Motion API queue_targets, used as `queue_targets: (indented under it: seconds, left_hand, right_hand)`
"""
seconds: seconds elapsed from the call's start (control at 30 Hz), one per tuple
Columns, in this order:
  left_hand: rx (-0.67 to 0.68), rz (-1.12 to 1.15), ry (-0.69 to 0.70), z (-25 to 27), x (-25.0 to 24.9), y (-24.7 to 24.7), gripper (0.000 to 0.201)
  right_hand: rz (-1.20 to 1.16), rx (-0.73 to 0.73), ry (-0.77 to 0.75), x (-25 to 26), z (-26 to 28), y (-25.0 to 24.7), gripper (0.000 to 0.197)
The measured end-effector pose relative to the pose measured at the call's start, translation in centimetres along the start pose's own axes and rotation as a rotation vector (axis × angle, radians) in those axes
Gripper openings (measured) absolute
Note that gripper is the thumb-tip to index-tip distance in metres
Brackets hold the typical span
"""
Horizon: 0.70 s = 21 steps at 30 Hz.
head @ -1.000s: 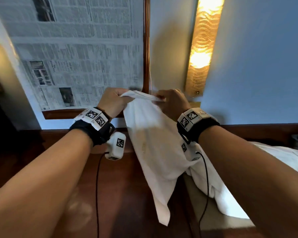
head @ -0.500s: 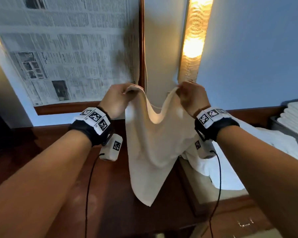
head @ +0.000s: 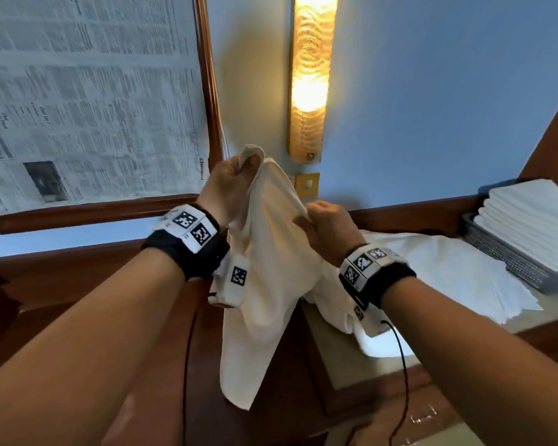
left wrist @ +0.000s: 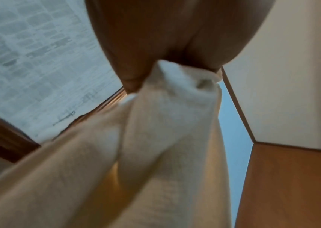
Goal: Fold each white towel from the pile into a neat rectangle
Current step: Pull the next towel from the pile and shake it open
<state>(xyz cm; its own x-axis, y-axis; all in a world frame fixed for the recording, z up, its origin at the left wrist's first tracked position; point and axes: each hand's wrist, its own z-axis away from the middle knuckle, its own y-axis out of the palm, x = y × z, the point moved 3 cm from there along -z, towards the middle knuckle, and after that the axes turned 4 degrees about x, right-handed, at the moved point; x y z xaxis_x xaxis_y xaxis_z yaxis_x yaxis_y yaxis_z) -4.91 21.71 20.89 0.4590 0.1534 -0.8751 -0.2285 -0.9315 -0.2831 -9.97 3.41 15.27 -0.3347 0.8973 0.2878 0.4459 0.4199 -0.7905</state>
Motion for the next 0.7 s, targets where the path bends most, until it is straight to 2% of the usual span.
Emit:
queue_targets:
  seconds: [0.07,0.17,0.23,0.3,0.37,0.43,0.5,0.6,0.67,0.7]
  left_hand:
    - [-0.006,-0.006,0.004,-0.4,-0.4,-0.3,0.040]
    - [-0.031,-0.050,-0.089,-0.5,-0.1,-0.5,0.045]
    - [-0.006,-0.052,-0.136,-0.3,0.4,0.4,0.045]
    - [0.013,0.030,-0.149,-0.2,0.7,1.7,0.043]
    - [-0.008,0.103,-0.136,-0.2,0.8,3.1,0.038]
    - [-0.045,0.127,-0.113,0.1,0.2,4.7,0.031]
    - [-0.082,0.102,-0.122,0.6,-0.1,6.2,0.033]
    - [-0.041,0.197,-0.185,1.4,-0.1,8.3,0.043]
    - [-0.056,0.195,-0.182,1.3,-0.4,8.2,0.043]
    - [-0.069,0.176,-0.165,1.2,-0.7,7.9,0.044]
  right_hand:
    - [0.030,0.122,0.187,-5.4,1.4,1.3,0.023]
    - [-0.015,0.333,0.445,-11.2,3.2,2.1,0.018]
    - [-0.127,0.306,0.541,-12.1,2.9,1.4,0.017]
    - [-0.257,0.154,0.494,-10.6,0.7,-0.1,0.021]
    - [-0.431,0.010,0.327,-7.6,-1.9,-1.9,0.018]
    - [-0.520,-0.070,0.109,-4.4,-3.7,-3.7,0.013]
    - [-0.527,-0.093,-0.029,-2.1,-4.7,-5.6,0.017]
    - [-0.389,-0.098,-0.030,-1.3,-5.6,-7.8,0.045]
    - [-0.322,-0.106,-0.036,-1.2,-5.2,-8.4,0.052]
    - [-0.310,-0.089,-0.048,-1.2,-4.7,-8.2,0.049]
